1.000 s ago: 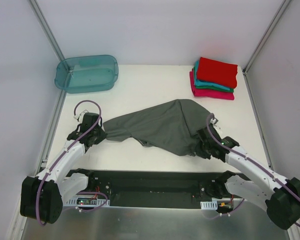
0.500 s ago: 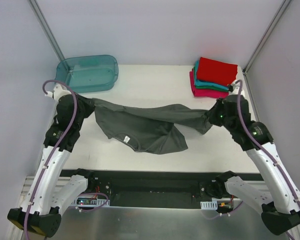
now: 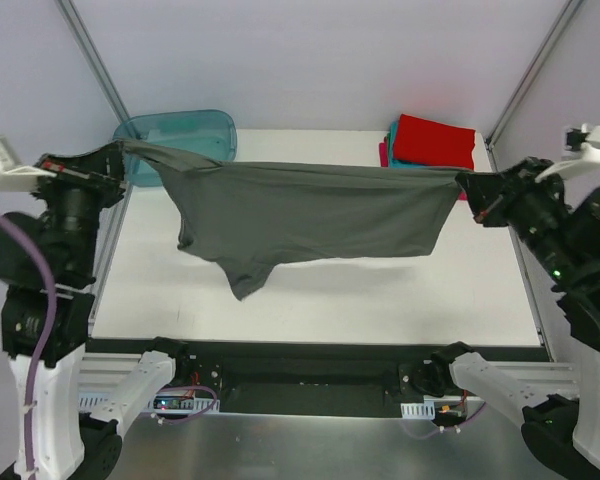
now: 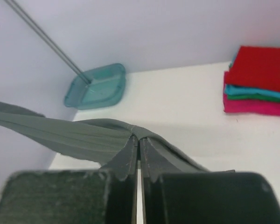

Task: Fold and stack the t-shirts
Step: Flatten out the tshirt

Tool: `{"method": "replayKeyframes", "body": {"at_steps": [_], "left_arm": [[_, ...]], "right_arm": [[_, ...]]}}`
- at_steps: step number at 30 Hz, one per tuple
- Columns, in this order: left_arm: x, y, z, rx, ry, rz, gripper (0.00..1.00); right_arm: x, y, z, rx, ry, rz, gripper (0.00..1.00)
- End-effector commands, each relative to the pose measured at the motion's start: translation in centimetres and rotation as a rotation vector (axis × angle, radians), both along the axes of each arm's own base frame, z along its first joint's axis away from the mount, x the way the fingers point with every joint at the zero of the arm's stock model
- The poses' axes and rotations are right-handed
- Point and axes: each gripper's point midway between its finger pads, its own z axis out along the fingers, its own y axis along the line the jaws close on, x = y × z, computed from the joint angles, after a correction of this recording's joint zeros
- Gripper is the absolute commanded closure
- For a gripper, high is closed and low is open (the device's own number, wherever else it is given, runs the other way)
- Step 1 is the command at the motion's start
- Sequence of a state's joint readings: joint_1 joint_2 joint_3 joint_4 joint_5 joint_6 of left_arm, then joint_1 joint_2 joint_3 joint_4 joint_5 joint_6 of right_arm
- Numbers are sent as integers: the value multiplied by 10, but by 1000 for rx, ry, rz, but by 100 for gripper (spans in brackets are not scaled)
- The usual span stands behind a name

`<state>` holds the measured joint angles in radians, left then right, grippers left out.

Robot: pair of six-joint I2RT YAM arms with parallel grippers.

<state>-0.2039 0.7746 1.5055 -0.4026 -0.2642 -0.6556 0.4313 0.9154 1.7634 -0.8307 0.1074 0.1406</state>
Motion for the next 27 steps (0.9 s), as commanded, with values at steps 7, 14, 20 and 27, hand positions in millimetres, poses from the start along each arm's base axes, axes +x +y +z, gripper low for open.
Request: {"method": "replayKeyframes", "body": {"at_steps": [7, 14, 20, 27], "left_arm": [[-110, 5, 123, 111, -386, -65, 100], [-88, -5, 131, 188, -372, -86, 100], [26, -17, 66, 246, -109, -50, 100], [209, -64, -114, 428, 249, -158, 100]], "right_arm": [[-97, 11, 74, 102, -201, 287, 99], [-94, 11, 68, 122, -177, 277, 99], [-13, -11, 8, 46, -10, -35, 99], [115, -26, -143, -124, 329, -345, 99]]}}
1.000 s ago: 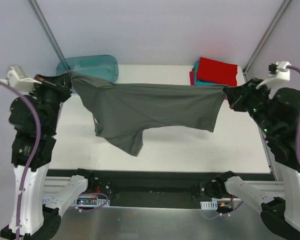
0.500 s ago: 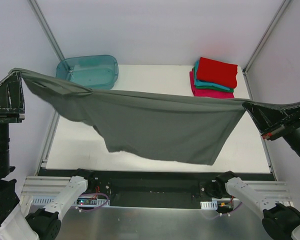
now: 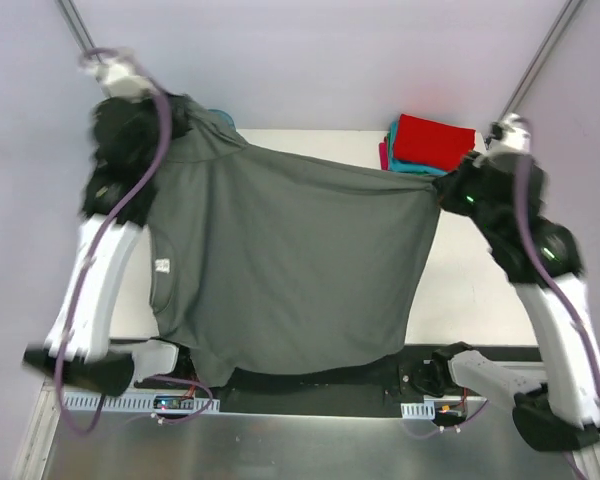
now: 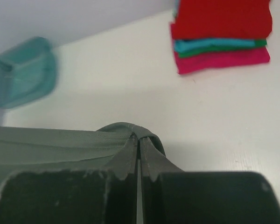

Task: Fold and stack the t-shirts
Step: Flatten out the tshirt, then fold the flattened tshirt in 1/3 of the way

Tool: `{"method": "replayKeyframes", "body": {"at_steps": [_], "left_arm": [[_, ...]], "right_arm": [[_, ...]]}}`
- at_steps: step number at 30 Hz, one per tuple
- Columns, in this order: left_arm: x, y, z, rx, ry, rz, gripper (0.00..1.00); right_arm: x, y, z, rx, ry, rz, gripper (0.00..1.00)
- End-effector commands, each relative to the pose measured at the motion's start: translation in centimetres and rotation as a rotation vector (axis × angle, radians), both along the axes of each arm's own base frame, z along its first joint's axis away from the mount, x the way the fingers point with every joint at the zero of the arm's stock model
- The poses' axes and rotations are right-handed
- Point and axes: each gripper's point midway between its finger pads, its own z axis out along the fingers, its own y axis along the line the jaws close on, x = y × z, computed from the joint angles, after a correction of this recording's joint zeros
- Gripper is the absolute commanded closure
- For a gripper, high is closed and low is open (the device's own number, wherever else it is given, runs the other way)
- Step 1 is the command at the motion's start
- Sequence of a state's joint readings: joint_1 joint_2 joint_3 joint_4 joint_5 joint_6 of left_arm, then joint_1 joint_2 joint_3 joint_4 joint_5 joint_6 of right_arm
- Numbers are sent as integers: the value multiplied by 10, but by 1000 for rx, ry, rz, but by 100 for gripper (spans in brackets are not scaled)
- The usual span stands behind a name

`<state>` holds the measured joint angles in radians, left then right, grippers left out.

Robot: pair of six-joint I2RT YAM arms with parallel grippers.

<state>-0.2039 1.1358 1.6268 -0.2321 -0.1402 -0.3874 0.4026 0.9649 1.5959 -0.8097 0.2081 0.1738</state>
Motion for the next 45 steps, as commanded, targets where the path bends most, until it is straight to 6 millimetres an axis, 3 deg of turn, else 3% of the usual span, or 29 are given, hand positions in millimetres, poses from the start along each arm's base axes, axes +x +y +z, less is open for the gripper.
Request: {"method": "replayKeyframes", "body": {"at_steps": [1, 4, 8, 10, 12, 14, 17, 22, 27, 31, 41, 45], "left_arm": [[109, -35, -135, 172, 232, -86, 100], [158, -53, -233, 238, 427, -157, 100], [196, -70, -344, 266, 638, -225, 100], [202, -78, -376, 253, 702, -262, 100], [207, -81, -395, 243, 734, -275, 100], [211, -78, -400, 248, 760, -255, 100], [210, -79, -396, 250, 756, -264, 100], [204, -76, -388, 231, 765, -238, 100], [185, -78, -369, 179, 768, -248, 100], [157, -78, -361, 161, 791, -280, 100], [71, -79, -370, 17, 912, -311, 100], [39, -69, -364, -20, 931, -269, 100]], "right_arm": [[86, -20, -103, -60, 199, -216, 99], [124, -23, -181, -17, 334, -225, 99], [166, -17, -255, 48, 489, -151, 99], [181, -10, -281, 78, 566, -99, 99], [189, -7, -302, 86, 621, -83, 99], [194, -7, -316, 82, 647, -83, 99], [196, -12, -319, 68, 646, -111, 99], [196, -15, -308, 74, 622, -118, 98], [187, -15, -291, 66, 607, -103, 98], [177, -13, -289, 75, 614, -79, 98], [146, -13, -282, 74, 630, -50, 99], [130, -14, -276, 69, 619, -32, 99]]}}
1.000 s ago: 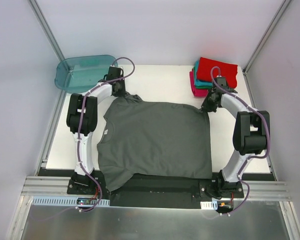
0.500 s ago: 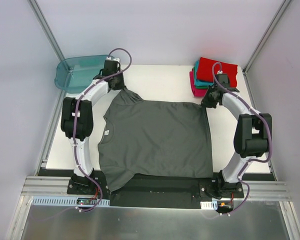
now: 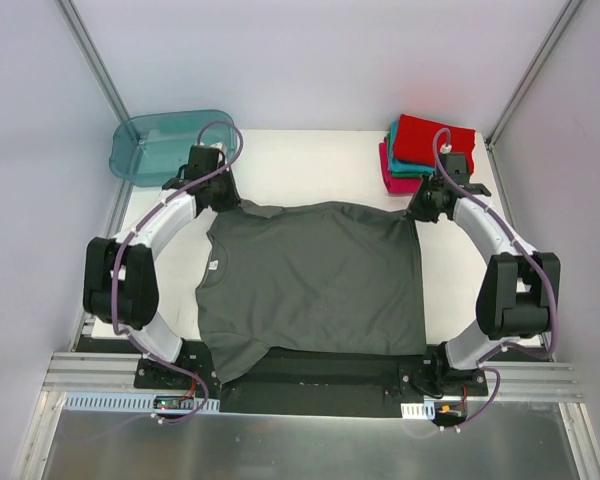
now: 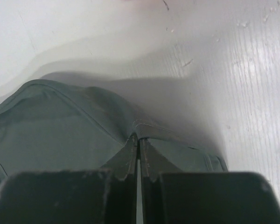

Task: Fold and stack the t-shirts
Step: Fold the flattened tshirt in 1/3 of the way

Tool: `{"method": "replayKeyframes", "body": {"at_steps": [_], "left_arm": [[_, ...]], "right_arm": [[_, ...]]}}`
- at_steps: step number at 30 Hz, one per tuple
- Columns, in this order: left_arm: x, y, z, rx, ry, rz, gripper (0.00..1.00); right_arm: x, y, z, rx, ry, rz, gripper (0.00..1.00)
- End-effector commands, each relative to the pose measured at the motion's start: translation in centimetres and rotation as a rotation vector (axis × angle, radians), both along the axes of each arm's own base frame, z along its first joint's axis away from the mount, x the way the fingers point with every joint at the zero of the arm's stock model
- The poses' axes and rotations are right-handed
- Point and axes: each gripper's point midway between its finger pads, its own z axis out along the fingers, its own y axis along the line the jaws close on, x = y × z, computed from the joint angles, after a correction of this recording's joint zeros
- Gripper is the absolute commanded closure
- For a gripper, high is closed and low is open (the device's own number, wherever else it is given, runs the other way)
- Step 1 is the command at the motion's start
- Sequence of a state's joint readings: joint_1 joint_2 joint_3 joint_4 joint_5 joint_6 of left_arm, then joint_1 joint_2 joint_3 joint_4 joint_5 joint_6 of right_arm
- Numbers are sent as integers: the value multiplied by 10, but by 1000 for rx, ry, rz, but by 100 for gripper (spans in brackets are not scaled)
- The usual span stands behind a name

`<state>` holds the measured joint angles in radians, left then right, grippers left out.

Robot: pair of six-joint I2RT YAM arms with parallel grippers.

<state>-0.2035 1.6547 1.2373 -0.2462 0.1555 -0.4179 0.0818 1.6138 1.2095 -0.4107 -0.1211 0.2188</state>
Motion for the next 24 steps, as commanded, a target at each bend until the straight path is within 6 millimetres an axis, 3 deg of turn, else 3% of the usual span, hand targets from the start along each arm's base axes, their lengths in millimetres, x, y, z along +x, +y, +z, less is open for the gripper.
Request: {"method": "replayKeyframes", "body": {"at_steps": [1, 11, 18, 24], "left_arm": [[-41, 2, 20, -56, 21, 47, 100], [-124, 22, 2, -86, 154, 208, 100], [-162, 24, 8, -102, 162, 284, 100], [-193, 20, -14, -94, 245, 305, 100]], "right_arm": [[-20, -2, 24, 5, -52, 32, 99], [-41, -8, 25, -1, -52, 48, 99], [-45, -14, 23, 0, -45, 46, 99], [-51, -14, 20, 8, -39, 52, 99]]}}
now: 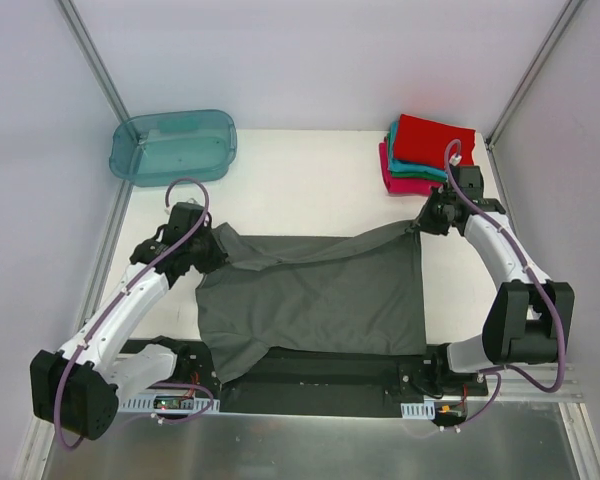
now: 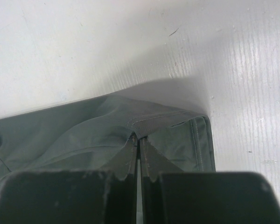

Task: Fold and stack the t-shirts
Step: Fold the flattened tshirt in 1/3 of the way

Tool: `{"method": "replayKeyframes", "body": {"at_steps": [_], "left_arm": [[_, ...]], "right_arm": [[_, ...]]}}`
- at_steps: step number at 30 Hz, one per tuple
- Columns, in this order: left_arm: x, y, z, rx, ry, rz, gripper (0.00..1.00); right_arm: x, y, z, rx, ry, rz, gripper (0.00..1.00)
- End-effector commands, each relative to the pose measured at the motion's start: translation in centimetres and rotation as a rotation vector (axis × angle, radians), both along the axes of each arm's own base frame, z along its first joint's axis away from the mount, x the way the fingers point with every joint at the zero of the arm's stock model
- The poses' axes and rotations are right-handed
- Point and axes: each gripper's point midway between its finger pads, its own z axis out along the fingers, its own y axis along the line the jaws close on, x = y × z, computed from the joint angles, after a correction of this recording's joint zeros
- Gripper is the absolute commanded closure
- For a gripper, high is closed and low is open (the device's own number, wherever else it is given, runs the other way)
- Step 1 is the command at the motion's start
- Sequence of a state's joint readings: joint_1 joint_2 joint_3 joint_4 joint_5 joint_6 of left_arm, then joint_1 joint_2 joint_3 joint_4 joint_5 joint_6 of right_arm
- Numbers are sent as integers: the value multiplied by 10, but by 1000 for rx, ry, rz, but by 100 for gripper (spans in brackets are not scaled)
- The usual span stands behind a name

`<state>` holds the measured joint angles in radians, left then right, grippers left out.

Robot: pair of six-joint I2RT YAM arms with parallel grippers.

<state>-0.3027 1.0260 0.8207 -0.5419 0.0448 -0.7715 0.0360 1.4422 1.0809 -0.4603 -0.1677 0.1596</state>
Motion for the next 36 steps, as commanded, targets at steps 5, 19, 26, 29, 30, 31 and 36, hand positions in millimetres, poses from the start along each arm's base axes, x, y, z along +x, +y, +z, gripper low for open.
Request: {"method": "replayKeyframes", "body": {"at_steps": [5, 19, 26, 29, 30, 31, 36], "left_arm": [[-43, 6, -46, 41, 168, 92, 100], [-95, 9, -67, 37, 244, 4, 39], [-39, 1, -12, 66, 44, -21, 1], [4, -16, -1, 73, 14, -36, 1], [17, -21, 0, 72, 14, -37, 1], [33, -27, 1, 74, 12, -54, 1], [105, -33, -23, 156, 65, -59, 1]], "right_arm": [[-22, 0, -2, 6, 10, 26, 96], [-83, -25, -25, -103, 86, -71, 26], [-73, 6, 9, 24, -65, 80, 4], [-63, 29, 12, 107, -91, 166, 4], [-59, 36, 9, 109, -85, 187, 4], [-52, 40, 8, 98, -86, 195, 4], [-22, 48, -21, 75, 11, 208, 4]]}}
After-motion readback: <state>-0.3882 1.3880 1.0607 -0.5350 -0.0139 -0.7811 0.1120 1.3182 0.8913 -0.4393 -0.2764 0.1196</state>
